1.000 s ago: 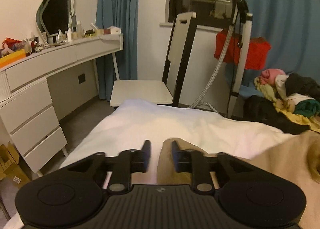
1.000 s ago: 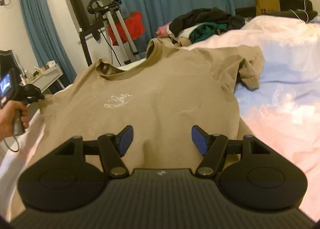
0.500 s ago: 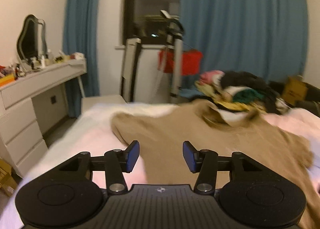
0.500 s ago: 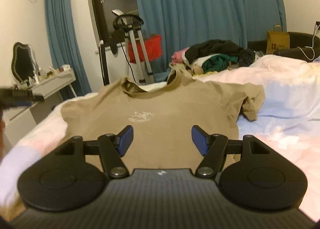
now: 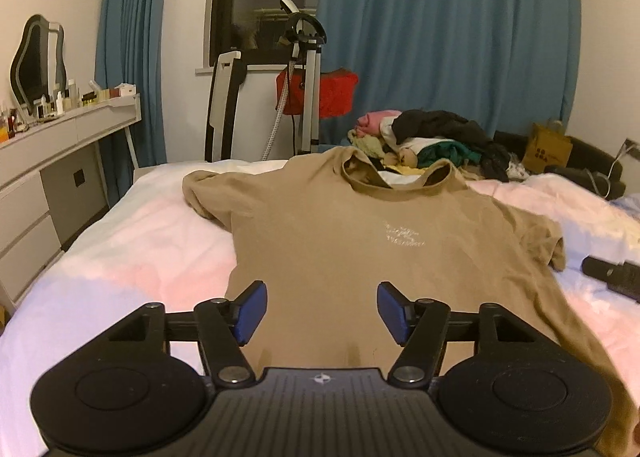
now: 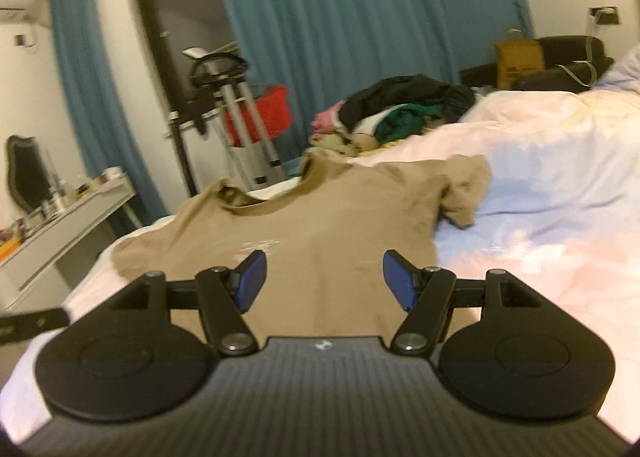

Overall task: Fold clothes
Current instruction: 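Grasp the T-shirt side hem with the right gripper, then fold the gripped side over the shirt body with the right gripper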

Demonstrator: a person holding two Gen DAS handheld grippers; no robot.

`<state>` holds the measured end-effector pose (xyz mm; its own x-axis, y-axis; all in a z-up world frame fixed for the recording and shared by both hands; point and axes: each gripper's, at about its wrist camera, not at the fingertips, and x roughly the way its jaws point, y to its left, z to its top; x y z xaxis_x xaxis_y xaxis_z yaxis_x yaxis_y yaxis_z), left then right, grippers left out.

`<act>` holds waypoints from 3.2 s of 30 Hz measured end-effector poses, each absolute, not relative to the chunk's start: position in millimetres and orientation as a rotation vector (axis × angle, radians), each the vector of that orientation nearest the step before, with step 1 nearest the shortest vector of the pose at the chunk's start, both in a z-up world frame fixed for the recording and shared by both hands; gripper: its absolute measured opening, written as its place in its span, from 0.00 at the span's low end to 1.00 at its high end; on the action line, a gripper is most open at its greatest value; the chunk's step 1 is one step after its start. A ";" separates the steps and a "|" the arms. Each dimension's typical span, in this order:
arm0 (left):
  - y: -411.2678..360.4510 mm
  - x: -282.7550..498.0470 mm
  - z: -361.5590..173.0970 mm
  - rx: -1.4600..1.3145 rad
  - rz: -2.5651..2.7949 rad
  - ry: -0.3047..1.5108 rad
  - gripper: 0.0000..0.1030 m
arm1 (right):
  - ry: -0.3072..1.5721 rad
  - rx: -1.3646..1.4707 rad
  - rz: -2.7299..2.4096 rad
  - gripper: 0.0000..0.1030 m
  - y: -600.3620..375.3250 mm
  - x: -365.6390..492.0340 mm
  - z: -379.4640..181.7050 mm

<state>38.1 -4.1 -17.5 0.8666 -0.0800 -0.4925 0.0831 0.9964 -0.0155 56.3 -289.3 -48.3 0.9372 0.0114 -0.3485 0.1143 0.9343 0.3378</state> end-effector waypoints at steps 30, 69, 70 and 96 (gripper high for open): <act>-3.0 174.9 -92.4 -0.094 -0.077 0.662 0.78 | 0.346 1.112 -0.258 0.82 -399.9 230.2 -145.0; 28.3 166.3 -71.9 0.028 0.025 0.639 0.90 | 0.265 0.043 -0.374 0.11 -316.3 326.2 23.0; 32.1 164.0 -68.6 0.020 0.029 0.633 0.90 | 0.260 -0.008 -0.366 0.11 -295.9 328.1 26.9; 60.2 158.4 -69.9 -0.113 0.067 0.695 0.92 | 0.470 -0.013 0.104 0.76 -123.2 338.8 -26.6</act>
<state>158.4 60.2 -69.9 0.7661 0.0237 -0.6423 -0.0992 0.9917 -0.0818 338.8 -123.2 -26.6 0.8866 0.0966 -0.4524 -0.1026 0.9947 0.0113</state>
